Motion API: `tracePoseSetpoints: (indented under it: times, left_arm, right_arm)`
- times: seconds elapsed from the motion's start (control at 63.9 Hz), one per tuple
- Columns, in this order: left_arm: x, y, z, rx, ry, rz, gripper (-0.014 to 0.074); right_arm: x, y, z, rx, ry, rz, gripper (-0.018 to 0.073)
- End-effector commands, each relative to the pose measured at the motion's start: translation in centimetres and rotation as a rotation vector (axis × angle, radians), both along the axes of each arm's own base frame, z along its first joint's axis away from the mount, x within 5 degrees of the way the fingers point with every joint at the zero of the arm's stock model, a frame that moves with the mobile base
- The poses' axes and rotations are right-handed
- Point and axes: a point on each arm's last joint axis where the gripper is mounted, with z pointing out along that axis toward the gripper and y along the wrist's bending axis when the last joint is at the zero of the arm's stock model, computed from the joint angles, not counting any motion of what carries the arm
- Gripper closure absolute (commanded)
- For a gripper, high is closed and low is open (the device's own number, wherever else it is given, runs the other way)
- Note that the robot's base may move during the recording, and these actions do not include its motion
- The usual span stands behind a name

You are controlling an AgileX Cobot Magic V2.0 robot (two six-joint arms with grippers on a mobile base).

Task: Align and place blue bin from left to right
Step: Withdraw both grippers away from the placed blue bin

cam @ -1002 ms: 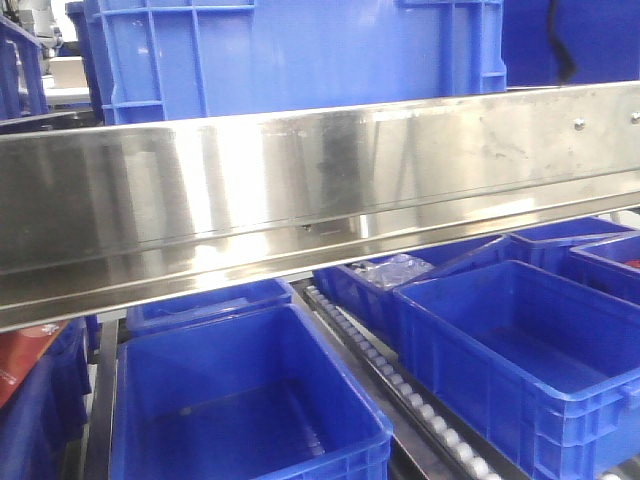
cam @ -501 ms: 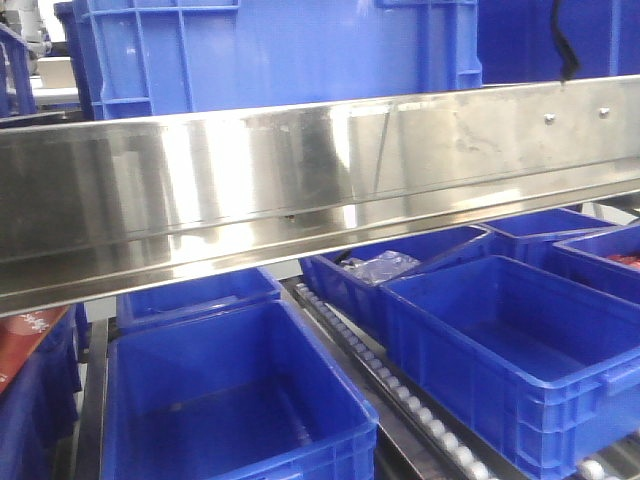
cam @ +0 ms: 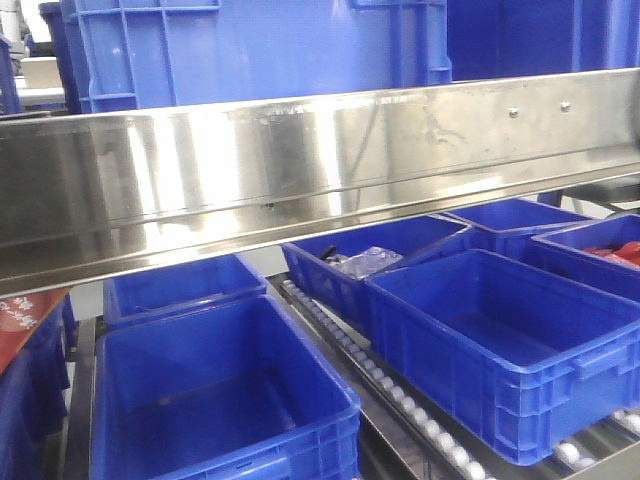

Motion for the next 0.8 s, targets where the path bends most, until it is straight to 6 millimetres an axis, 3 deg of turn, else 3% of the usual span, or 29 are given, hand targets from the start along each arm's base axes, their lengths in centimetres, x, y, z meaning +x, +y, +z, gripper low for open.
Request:
tracePoseSetpoints:
  times: [0.0,0.188,0.344,0.595,0.783]
  left_arm:
    - [-0.8,0.2,0.4,0.008,-0.053,-0.002,0.0592]
    - [-2.6,0.7,0.8,0.020,-0.135,0.004,0.0592]
    - [-5.1,1.5,0.5,0.049,-0.223,0.016,0.0592]
    - [-9.2,2.4,-2.7,0.065,-0.325,0.005,0.0592]
    - [-11.9,2.9,-6.8,0.061,-0.381,-0.014,0.0592]
  right_arm:
    - [-2.2,-0.8,1.3,0.001,-0.102,-0.004,0.0638]
    - [-8.3,-2.3,3.5,0.033,-0.230,-0.007,0.0638]
    - [-13.5,-3.5,3.9,0.050,-0.296,-0.008,0.0638]
    - [-20.0,-5.2,1.6,0.064,-0.352,-0.010,0.0638]
    - [-24.1,-6.2,-0.7,0.067,-0.363,-0.010,0.0638]
